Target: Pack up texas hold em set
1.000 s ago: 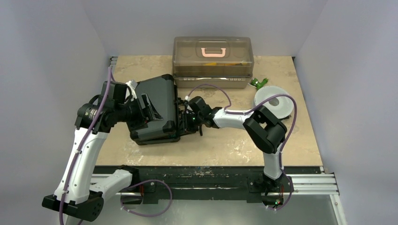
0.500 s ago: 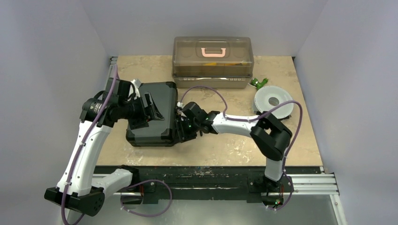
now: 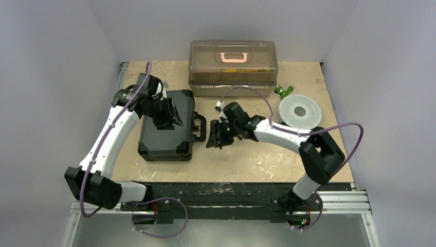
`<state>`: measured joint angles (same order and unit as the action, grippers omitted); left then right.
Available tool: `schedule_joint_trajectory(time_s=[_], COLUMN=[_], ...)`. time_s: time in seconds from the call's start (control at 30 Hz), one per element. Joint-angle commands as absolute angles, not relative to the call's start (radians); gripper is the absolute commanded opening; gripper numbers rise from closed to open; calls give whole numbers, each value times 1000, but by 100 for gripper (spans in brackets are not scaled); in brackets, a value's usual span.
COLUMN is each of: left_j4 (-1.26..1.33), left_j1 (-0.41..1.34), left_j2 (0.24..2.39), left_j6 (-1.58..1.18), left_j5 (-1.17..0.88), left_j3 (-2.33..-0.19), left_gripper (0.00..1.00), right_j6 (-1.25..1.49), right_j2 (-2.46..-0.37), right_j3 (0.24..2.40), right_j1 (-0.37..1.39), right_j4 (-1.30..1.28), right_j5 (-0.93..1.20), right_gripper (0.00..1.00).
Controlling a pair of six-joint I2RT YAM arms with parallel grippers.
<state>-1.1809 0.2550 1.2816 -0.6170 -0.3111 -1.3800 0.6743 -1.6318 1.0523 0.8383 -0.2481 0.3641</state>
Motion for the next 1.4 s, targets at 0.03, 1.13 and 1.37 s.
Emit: schedule_joint_trajectory(time_s=[0.03, 1.13, 1.37], left_j4=[-1114, -1028, -1040], left_j1=[243, 229, 224], left_j2=[1392, 1702, 1710], left_j6=[-532, -511, -496], left_j5=[-257, -223, -219], left_j3=[-1420, -1212, -1220], left_gripper=[36, 0, 0], right_j6=[722, 591, 626], right_j2=[-1671, -2190, -2190], right_j3=[1115, 1641, 1635], right_j1=[697, 598, 600], right_j4=[-178, -411, -354], right_j5=[490, 495, 554], right_gripper=[44, 24, 23])
